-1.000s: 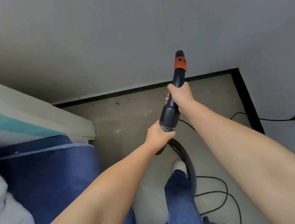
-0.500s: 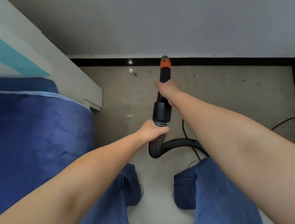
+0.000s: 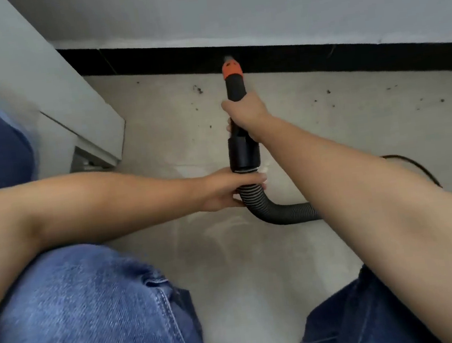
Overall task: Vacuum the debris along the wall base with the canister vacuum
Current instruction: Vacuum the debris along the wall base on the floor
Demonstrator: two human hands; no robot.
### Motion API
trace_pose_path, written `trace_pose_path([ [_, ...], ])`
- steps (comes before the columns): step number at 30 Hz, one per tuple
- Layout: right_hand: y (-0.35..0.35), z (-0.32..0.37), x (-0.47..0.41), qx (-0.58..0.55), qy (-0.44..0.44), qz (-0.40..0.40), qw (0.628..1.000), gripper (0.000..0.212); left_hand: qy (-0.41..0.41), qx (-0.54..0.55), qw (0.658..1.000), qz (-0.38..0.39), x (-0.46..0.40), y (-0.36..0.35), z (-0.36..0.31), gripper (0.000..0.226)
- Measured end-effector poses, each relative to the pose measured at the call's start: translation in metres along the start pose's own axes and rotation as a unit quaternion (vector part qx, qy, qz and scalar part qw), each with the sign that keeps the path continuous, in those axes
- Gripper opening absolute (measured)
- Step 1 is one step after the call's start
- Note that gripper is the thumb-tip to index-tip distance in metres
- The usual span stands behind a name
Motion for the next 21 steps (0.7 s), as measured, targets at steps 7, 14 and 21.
trace_pose_path([
  [7,-0.029,-0.098,0.069,-0.009,-0.087,0.030,0.996,0.029,0.088,0.044,0.992,0.077,0.051,-0.013,0.100,0.010],
  [14,-0.063,-0.128,0.096,-0.035,-0.092,0.081,0.992,0.022,0.115,0.083,0.989,0.037,0.052,-0.008,0.150,0.014],
  [21,-0.052,-0.113,0.067,-0.051,-0.104,0.044,0.992,0.027,0.047,0.202,0.976,-0.066,0.040,0.004,0.118,0.013],
])
Point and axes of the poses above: each hand's wrist, its own x-axis away from the middle knuckle, its own y-axis out of the back of the hand, z = x × y, the point moved 7 cm from there along -x, towards the middle knuckle, and after that the axes turned 13 degrees about -z, right-handed, at the moved point
